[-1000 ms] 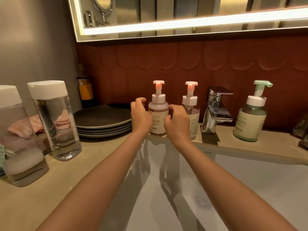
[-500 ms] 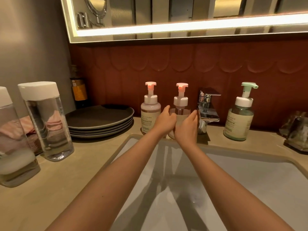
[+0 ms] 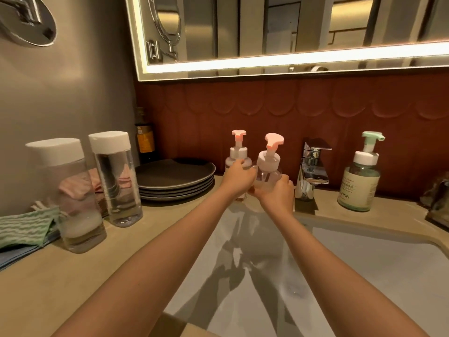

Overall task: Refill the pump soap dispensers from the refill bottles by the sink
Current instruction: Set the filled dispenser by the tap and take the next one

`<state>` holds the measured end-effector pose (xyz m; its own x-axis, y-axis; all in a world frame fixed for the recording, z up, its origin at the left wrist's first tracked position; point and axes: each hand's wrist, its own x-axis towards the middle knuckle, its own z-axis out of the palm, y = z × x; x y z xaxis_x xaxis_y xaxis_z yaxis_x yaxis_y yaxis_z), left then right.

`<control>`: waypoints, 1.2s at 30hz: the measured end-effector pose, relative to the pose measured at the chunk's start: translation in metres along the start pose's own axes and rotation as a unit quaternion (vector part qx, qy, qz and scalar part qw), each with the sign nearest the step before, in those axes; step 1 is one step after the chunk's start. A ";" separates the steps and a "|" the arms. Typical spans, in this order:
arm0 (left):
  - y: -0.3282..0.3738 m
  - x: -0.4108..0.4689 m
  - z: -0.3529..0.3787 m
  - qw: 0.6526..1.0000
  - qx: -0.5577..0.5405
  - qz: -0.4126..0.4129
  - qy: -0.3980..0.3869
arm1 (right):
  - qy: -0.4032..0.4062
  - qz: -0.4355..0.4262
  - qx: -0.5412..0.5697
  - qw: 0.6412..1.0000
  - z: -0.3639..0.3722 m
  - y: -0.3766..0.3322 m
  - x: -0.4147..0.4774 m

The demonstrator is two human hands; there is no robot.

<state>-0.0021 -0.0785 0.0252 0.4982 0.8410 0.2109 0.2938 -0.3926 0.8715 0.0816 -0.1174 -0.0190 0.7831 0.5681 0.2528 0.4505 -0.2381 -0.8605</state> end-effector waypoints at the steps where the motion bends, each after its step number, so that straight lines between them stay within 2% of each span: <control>1: 0.004 -0.007 -0.007 1.000 0.009 0.004 0.006 | -0.002 -0.004 0.014 1.000 -0.001 -0.006 -0.008; 6: 0.008 -0.039 -0.043 1.000 0.011 0.015 0.016 | -0.058 -0.050 0.045 0.996 -0.005 -0.039 -0.046; 10: 0.000 -0.066 -0.076 0.997 0.019 0.031 0.061 | -0.114 -0.058 0.069 0.989 0.004 -0.065 -0.081; 13: -0.006 -0.088 -0.102 0.994 0.022 0.040 0.101 | -0.180 -0.059 0.092 0.978 0.011 -0.079 -0.112; 21: -0.026 -0.148 -0.169 0.989 0.042 0.017 0.140 | -0.313 -0.086 0.116 0.939 0.036 -0.103 -0.180; 26: -0.038 -0.167 -0.186 0.990 0.010 -0.006 0.139 | -0.329 -0.107 0.156 0.925 0.038 -0.113 -0.198; 29: -0.040 -0.177 -0.192 0.991 0.002 -0.012 0.136 | -0.336 -0.128 0.142 0.922 0.038 -0.116 -0.205; 36: -0.036 -0.188 -0.194 0.996 0.028 -0.022 0.081 | -0.318 -0.140 0.123 0.930 0.043 -0.109 -0.211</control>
<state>-0.2644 -0.1507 0.0398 0.3479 0.9049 0.2453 0.3600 -0.3705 0.8562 -0.1512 -0.1780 0.0022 0.2030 0.9500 0.2371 0.4267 0.1321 -0.8947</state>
